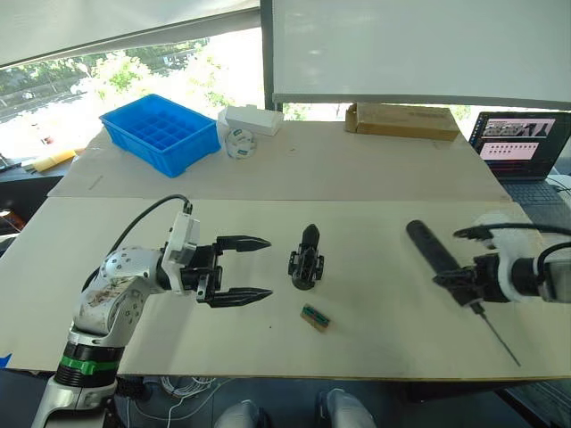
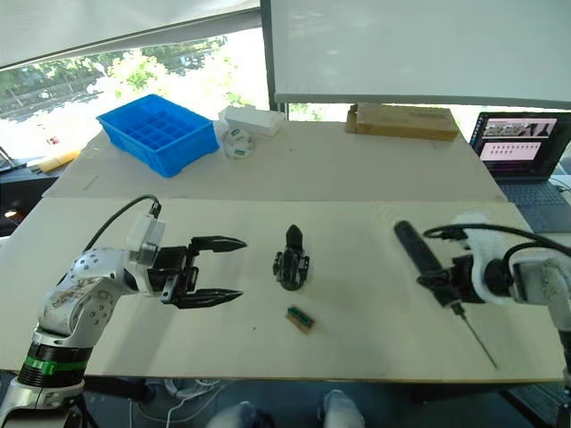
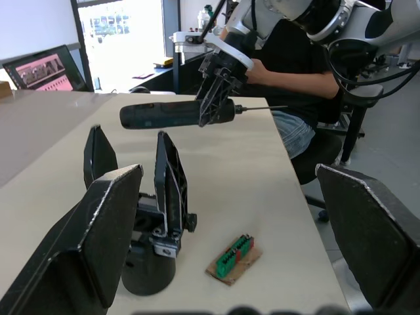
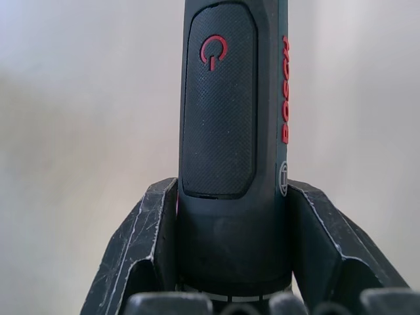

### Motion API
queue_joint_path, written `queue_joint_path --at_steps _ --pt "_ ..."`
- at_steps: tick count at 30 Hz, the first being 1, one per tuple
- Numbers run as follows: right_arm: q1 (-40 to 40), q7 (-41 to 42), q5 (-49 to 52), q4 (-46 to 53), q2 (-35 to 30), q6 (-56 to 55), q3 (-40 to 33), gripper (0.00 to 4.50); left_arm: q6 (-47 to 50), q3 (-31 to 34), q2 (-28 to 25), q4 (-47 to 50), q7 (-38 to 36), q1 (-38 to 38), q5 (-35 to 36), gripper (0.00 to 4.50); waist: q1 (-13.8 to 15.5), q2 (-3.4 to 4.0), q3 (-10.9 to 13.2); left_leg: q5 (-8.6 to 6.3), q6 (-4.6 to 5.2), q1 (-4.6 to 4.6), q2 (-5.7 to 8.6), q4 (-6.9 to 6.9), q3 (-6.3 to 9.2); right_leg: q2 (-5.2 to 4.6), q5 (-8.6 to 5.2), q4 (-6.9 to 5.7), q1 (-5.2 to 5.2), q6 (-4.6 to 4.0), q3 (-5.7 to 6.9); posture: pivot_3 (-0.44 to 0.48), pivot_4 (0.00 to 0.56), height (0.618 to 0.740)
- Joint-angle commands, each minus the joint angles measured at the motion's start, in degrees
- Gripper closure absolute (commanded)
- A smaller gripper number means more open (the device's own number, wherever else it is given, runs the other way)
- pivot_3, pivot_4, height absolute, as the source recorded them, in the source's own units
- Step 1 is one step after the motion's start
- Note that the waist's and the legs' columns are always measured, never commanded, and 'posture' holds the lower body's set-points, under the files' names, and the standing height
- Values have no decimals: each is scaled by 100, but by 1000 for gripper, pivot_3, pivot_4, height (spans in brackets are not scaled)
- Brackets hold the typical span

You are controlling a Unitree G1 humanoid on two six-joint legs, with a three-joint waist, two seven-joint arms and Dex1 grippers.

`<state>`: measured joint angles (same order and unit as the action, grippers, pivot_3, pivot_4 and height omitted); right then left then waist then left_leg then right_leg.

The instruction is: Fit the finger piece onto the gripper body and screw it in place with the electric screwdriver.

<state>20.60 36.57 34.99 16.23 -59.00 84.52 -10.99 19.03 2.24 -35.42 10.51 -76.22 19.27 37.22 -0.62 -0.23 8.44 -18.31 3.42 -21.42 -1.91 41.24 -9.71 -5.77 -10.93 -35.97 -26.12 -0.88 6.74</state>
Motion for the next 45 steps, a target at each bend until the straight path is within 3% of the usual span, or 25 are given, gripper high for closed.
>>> queue_joint_path --at_steps 1,11,13,17,18,22,27,29,35,38,45 --pt "-226 -78 -86 591 -83 -306 106 2582 -122 36 6 129 5 -47 30 0 18 0 0 0 0 0 0 -1 1 0 0 1 0 0 1 0 150 740" --pt "-813 -183 -488 697 219 -1279 815 2582 -257 -12 -34 59 15 -115 -152 0 46 -5 2 0 0 0 2 2 0 3 0 2 2 0 4 0 150 740" --pt "-826 -129 -531 573 206 -1371 908 1545 -206 -60 -71 74 1 -133 -167 0 23 -8 2 0 0 2 0 4 -1 7 -19 4 5 31 2 0 150 740" --pt "-814 87 -468 559 86 -1367 961 197 -201 -139 -164 55 -32 -182 -255 0 12 -10 1 0 0 8 -1 5 -1 8 -20 3 11 34 1 0 150 740" --pt "-764 123 -442 584 50 -1310 933 38 -184 -134 -179 60 -28 -198 -253 0 14 -11 1 0 0 9 0 5 -1 7 -20 3 11 33 0 0 150 740" --pt "-365 433 -237 576 -317 -769 1046 38 -172 -137 -261 10 -114 -265 -273 0 22 -10 2 -1 1 7 0 5 -1 2 -14 2 8 22 -1 0 150 740" --pt "437 673 -141 548 -785 -32 1834 38 -267 -175 -331 -152 -254 -265 -368 0 15 -10 2 -1 1 5 -3 3 4 1 -2 4 3 -9 3 0 150 740" --pt "853 788 -299 558 -1140 177 2552 38 -272 -147 -306 -154 -288 -250 -309 0 7 -9 3 -1 1 2 -3 4 5 0 -2 3 0 -10 2 0 150 740" --pt "1761 1062 -386 -53 -1006 279 3420 38 -300 -147 -289 -55 -371 -318 -266 0 -4 -9 3 -2 3 -4 -1 4 6 -25 -3 4 -5 -11 13 0 150 740" --pt "1930 1102 -303 -436 -703 415 3497 38 -276 -152 -272 26 -335 -374 -251 0 -4 -10 3 -1 3 -6 -1 4 8 -28 -2 3 -4 -12 18 0 150 740" --pt "2100 1194 -737 -572 -727 32 4186 38 -205 -119 -298 237 -284 -544 -200 0 1 -11 3 -2 3 -10 1 10 7 -29 -1 2 -3 -11 28 0 150 740"
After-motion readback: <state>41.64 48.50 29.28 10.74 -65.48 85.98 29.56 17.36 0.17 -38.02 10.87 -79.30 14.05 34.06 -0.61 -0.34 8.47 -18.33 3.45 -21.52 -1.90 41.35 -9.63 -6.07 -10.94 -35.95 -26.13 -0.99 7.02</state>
